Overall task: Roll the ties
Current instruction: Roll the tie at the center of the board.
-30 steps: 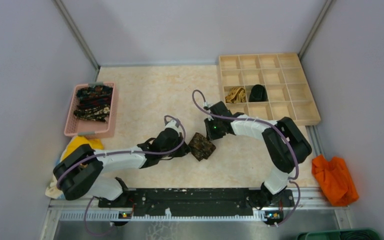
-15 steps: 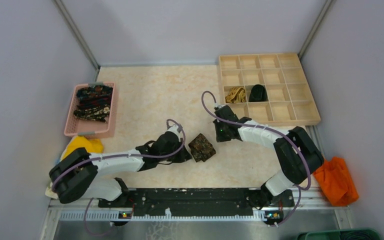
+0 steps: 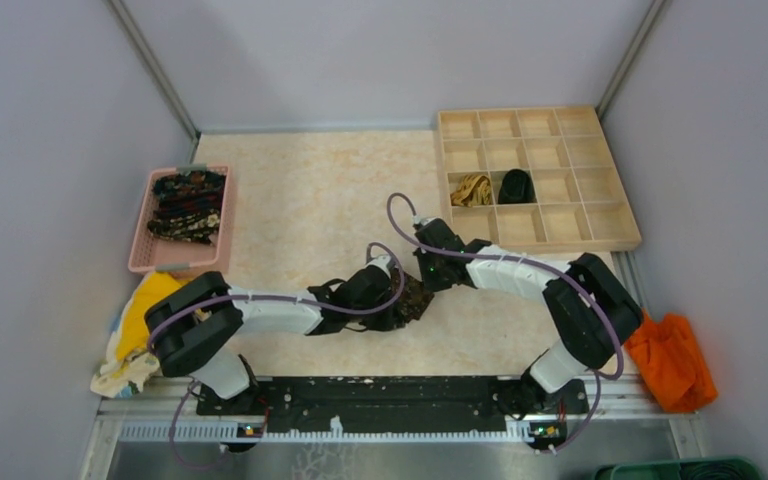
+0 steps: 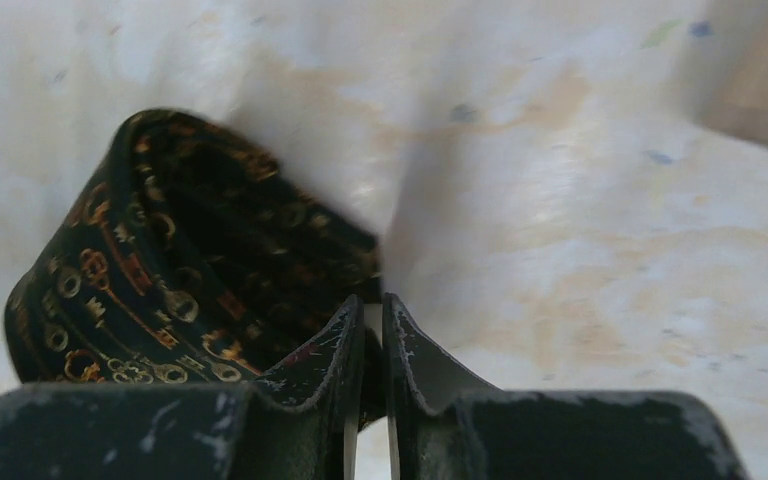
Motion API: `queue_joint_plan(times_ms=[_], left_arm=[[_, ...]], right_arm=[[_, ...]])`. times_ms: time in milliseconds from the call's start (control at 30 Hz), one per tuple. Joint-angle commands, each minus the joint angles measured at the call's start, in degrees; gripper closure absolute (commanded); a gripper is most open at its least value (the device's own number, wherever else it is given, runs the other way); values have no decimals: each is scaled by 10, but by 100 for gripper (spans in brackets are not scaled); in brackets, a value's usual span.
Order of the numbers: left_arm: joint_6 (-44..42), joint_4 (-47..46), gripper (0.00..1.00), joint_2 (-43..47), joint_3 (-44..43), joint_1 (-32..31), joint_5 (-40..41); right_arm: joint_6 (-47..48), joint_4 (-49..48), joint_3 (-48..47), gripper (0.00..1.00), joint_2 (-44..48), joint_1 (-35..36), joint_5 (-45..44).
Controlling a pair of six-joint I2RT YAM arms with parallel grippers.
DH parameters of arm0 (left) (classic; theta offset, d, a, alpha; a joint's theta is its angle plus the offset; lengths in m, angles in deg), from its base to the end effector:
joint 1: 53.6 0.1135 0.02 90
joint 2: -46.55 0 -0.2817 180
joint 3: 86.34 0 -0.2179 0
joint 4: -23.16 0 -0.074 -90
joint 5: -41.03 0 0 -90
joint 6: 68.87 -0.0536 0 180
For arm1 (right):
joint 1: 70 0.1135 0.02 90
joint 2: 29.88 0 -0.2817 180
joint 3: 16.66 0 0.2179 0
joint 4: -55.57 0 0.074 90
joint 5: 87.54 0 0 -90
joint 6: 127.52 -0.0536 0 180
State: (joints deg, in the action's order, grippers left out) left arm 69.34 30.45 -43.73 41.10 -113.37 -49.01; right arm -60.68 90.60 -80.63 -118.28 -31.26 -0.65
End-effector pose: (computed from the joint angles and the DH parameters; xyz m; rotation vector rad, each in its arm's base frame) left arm 0.1429 -0.2454 0.1716 0.2571 2.5360 -0.8544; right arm 0.2166 0.1700 0.1951 -0.3385 2.6186 0.3092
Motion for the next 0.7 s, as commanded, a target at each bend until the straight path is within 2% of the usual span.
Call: queue_joint_plan(times_ms=[0, 267, 500, 667], left_arm=[[-23, 29, 100, -11, -31, -1, 38], [-44, 68, 100, 5, -46, 6, 83], [-32, 104, 100, 36, -18, 8, 84], [20, 186, 100, 94, 16, 8, 134]], right_arm=[[-14, -25, 5, 87, -14, 55, 23], [-45, -13, 7, 87, 2, 111, 6], [-77, 46, -6, 87, 13, 102, -134], [-64, 48, 26, 86, 106, 64, -138]])
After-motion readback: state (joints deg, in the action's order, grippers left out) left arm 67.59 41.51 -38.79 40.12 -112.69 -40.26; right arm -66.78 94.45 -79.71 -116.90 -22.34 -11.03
